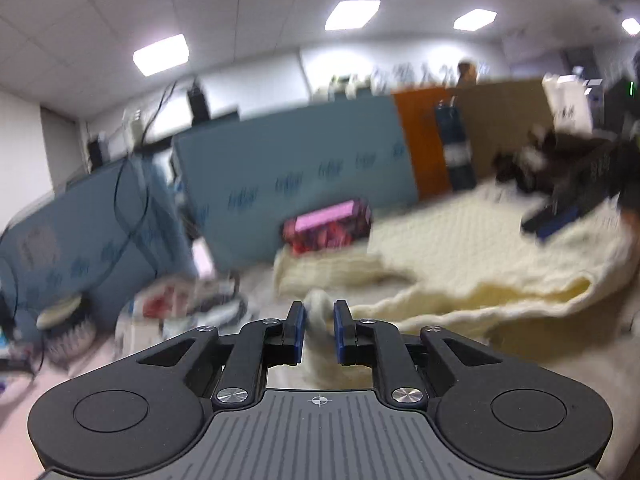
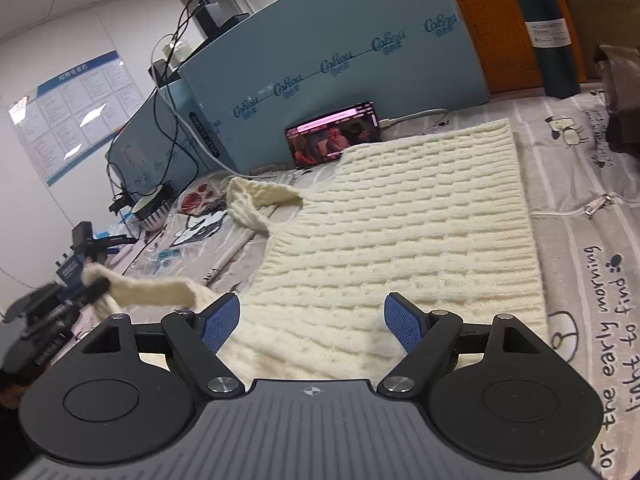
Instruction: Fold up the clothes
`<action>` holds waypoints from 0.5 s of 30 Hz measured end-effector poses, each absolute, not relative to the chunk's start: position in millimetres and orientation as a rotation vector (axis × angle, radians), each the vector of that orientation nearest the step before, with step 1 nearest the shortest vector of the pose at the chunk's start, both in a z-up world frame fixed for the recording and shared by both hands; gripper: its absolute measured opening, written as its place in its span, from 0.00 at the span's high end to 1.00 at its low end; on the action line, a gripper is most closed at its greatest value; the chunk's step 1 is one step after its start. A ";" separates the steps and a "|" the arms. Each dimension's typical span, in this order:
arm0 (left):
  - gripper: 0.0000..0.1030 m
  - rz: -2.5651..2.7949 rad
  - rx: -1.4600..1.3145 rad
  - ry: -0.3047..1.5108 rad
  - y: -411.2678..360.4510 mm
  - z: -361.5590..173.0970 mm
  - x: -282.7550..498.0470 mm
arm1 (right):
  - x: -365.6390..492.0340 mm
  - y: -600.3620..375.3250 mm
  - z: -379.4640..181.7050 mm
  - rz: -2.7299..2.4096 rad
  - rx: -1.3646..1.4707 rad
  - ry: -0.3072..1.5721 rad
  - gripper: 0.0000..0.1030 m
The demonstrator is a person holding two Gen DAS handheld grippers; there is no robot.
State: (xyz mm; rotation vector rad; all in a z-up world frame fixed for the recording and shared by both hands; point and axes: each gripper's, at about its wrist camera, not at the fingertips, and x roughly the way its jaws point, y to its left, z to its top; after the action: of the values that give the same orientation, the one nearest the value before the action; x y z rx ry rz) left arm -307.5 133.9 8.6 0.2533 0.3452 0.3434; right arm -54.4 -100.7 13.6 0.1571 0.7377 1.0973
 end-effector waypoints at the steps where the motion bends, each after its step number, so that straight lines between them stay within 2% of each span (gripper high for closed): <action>1: 0.84 0.384 0.249 0.363 136.5 2.7 -312.2 | -54.8 -97.6 14.6 1.106 0.150 0.740 0.24; 5: 0.80 0.531 0.099 0.356 154.0 -3.5 -341.6 | -55.1 -76.8 21.2 1.160 0.129 0.747 0.24; 7: 0.72 0.593 -0.028 0.311 159.9 5.7 -355.9 | -56.2 -62.5 26.4 1.195 0.128 0.744 0.24; 9: 0.55 0.559 -0.231 0.253 165.3 13.8 -368.6 | -56.4 -47.2 30.1 1.240 0.159 0.753 0.24; 12: 0.46 0.431 -0.518 0.194 169.6 13.4 -378.7 | -57.0 -25.4 30.6 1.294 0.228 0.804 0.24; 15: 0.42 0.364 -0.660 0.226 167.6 4.9 -371.5 | -60.8 -7.1 26.1 1.316 0.275 0.870 0.24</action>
State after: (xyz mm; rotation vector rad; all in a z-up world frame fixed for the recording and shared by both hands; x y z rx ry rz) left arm -371.5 167.6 4.9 -0.6602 0.2260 0.3643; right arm -60.8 -7.1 26.1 0.2755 0.8700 1.3162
